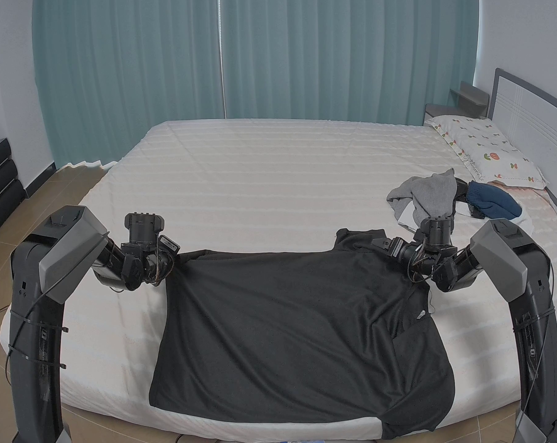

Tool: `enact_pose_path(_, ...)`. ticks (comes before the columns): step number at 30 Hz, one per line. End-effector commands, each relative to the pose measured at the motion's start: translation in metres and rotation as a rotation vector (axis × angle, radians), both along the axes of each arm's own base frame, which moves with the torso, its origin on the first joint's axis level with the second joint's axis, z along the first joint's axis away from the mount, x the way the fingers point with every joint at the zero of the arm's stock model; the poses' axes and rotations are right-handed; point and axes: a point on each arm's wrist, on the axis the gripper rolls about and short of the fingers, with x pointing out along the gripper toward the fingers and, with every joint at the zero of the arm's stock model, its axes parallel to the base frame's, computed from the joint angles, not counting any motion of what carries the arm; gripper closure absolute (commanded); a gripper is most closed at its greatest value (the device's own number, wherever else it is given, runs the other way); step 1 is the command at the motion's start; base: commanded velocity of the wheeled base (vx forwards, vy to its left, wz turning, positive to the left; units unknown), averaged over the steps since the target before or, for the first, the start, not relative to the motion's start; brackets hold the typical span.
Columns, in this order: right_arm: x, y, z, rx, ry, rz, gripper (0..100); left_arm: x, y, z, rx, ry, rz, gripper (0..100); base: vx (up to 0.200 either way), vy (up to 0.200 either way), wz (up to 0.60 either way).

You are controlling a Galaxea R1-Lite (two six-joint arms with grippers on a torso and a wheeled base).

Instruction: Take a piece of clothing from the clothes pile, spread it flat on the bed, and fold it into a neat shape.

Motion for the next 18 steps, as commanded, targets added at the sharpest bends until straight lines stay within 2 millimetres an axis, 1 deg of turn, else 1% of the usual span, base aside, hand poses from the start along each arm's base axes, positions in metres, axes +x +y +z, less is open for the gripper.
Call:
enact_pose_path(1, 0.005, 0.003, -0.011, 0.003, 0.021, -0.016, 0, -0.001, 0.000, 0.000, 0.001, 0.001, 0.000, 100, 0.000, 0.000, 0.00)
enact_pose_path(2, 0.005, 0.002, -0.011, 0.005, 0.028, -0.019, 0, -0.001, 0.000, 0.000, 0.001, 0.001, 0.000, 100, 0.000, 0.000, 0.00)
enact_pose_path(3, 0.006, 0.002, -0.011, 0.008, 0.027, -0.020, 100, -0.001, 0.000, 0.000, 0.001, 0.001, 0.000, 100, 0.000, 0.000, 0.00)
enact_pose_path(10, 0.007, 0.001, -0.009, 0.006, 0.023, -0.037, 100, -0.001, 0.000, 0.000, 0.002, 0.001, -0.001, 100, 0.000, 0.000, 0.00)
enact_pose_path(15, 0.009, -0.003, 0.000, 0.019, 0.002, -0.053, 100, 0.000, 0.000, 0.000, 0.001, 0.000, -0.002, 100, 0.000, 0.000, 0.00)
enact_pose_path(17, 0.010, -0.004, 0.008, 0.023, -0.017, -0.055, 100, 0.000, 0.001, 0.001, -0.001, -0.003, 0.000, 100, 0.000, 0.000, 0.00)
enact_pose_path(18, 0.010, -0.004, 0.009, 0.023, -0.019, -0.055, 100, 0.000, 0.000, 0.001, -0.001, -0.003, -0.001, 100, 0.000, 0.000, 0.00)
